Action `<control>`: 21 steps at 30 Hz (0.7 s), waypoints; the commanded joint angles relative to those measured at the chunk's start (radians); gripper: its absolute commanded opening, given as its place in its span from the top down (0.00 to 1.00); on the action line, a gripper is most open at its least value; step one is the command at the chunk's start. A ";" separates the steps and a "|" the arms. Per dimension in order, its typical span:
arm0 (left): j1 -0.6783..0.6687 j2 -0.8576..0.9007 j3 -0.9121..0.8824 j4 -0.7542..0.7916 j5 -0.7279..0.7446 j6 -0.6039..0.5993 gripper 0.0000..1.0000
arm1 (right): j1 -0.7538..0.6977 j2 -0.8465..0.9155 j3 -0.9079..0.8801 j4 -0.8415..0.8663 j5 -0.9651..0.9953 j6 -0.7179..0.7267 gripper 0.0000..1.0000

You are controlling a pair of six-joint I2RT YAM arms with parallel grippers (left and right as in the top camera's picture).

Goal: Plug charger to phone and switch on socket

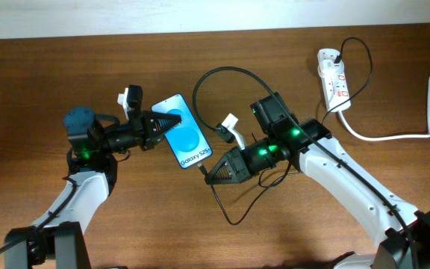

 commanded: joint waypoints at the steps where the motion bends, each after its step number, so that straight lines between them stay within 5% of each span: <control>1: 0.004 -0.018 0.019 0.003 0.004 0.012 1.00 | -0.003 -0.009 0.005 -0.003 0.015 0.005 0.96; 21: 0.004 -0.018 0.019 0.003 0.004 0.034 1.00 | -0.003 -0.009 0.005 -0.015 -0.048 -0.080 0.95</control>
